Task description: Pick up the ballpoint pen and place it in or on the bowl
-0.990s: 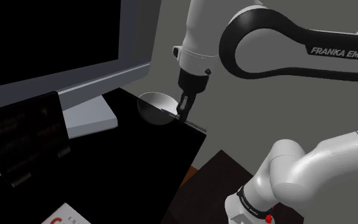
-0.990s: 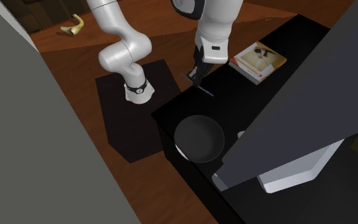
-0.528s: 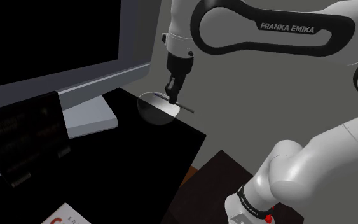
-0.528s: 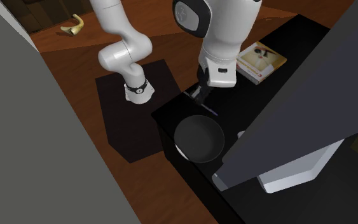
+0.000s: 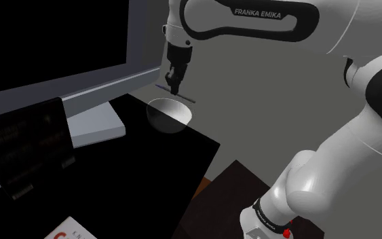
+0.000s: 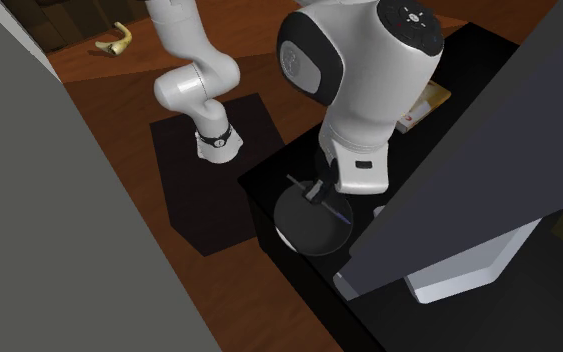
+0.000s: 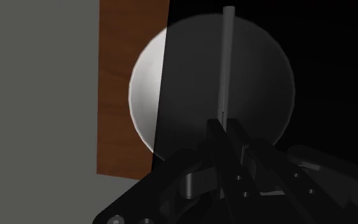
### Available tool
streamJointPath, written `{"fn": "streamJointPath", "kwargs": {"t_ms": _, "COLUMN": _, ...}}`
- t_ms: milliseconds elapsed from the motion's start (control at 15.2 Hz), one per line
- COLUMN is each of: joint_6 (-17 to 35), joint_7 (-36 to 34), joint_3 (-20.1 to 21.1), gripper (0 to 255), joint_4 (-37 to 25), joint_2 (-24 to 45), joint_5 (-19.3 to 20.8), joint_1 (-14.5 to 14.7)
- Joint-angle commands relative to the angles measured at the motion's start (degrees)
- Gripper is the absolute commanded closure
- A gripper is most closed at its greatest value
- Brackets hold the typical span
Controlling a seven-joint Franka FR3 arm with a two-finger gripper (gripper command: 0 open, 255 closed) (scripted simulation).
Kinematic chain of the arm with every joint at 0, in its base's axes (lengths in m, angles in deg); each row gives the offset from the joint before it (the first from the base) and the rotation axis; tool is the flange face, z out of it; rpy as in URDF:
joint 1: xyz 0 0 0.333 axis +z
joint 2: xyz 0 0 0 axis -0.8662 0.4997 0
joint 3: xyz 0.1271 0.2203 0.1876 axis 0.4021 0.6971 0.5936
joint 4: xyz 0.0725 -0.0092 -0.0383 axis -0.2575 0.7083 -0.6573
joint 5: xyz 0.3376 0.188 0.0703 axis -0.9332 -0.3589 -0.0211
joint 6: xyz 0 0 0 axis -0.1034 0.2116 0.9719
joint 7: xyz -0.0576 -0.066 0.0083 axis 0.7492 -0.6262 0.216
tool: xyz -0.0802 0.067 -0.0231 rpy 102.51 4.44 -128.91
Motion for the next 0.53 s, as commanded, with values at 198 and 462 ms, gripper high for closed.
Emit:
{"fn": "streamJointPath", "kwargs": {"t_ms": 198, "joint_6": 3.29, "joint_7": -0.23, "joint_3": -0.05, "gripper": 255, "joint_4": 2.59, "joint_2": 0.7, "joint_5": 0.21, "joint_1": -0.06}}
{"fn": "streamJointPath", "kwargs": {"t_ms": 462, "joint_6": 6.33, "joint_7": -0.56, "joint_3": -0.05, "gripper": 255, "joint_4": 5.45, "joint_2": 0.89, "joint_5": 0.31, "joint_1": -0.07}}
